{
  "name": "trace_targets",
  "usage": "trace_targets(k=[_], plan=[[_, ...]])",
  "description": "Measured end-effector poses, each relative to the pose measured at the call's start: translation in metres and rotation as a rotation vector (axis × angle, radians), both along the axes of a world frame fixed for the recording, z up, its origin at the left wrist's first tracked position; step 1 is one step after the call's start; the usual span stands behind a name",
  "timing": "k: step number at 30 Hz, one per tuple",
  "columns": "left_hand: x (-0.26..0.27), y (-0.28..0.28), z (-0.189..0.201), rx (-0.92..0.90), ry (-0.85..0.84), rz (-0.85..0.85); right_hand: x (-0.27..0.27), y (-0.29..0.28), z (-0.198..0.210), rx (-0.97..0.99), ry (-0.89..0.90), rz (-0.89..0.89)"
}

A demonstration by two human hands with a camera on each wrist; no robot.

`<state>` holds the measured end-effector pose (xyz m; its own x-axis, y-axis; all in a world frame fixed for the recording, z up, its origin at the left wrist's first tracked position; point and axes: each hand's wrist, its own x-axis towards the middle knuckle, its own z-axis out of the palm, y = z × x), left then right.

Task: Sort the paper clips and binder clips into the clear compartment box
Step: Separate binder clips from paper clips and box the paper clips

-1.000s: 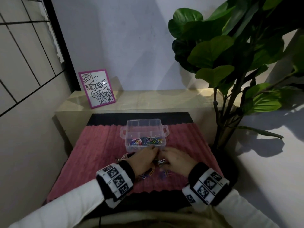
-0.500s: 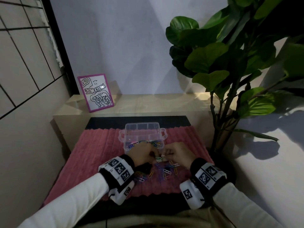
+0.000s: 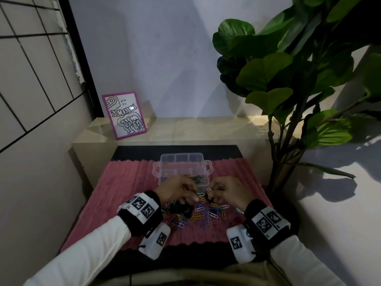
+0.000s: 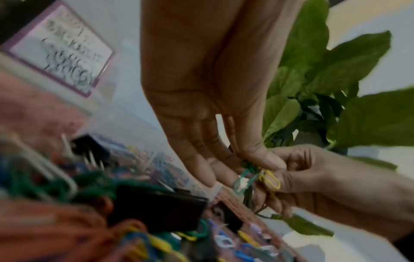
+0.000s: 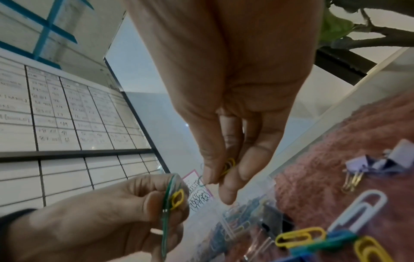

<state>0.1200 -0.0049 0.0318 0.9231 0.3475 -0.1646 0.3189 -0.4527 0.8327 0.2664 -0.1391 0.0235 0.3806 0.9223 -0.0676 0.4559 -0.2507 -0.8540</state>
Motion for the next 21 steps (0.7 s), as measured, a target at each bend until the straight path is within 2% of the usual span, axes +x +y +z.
trace_targets(k=[3, 6, 10, 13, 21], plan=[[0.003, -0.004, 0.001, -0.191, -0.056, 0.029, -0.001, -0.005, 0.000, 0.040, 0.025, -0.040], [0.005, 0.000, 0.009, -0.243, -0.109, 0.076, -0.002, -0.013, -0.007, 0.018, 0.055, -0.034], [0.004, 0.025, 0.022, -0.134, -0.124, 0.138, 0.002, -0.019, -0.018, -0.005, 0.090, -0.041], [-0.001, 0.044, 0.027, -0.148, -0.111, 0.169, 0.006, -0.018, -0.017, 0.006, 0.118, -0.049], [-0.003, 0.067, 0.022, 0.038, -0.054, 0.222, 0.005, 0.011, 0.016, 0.099, 0.001, 0.003]])
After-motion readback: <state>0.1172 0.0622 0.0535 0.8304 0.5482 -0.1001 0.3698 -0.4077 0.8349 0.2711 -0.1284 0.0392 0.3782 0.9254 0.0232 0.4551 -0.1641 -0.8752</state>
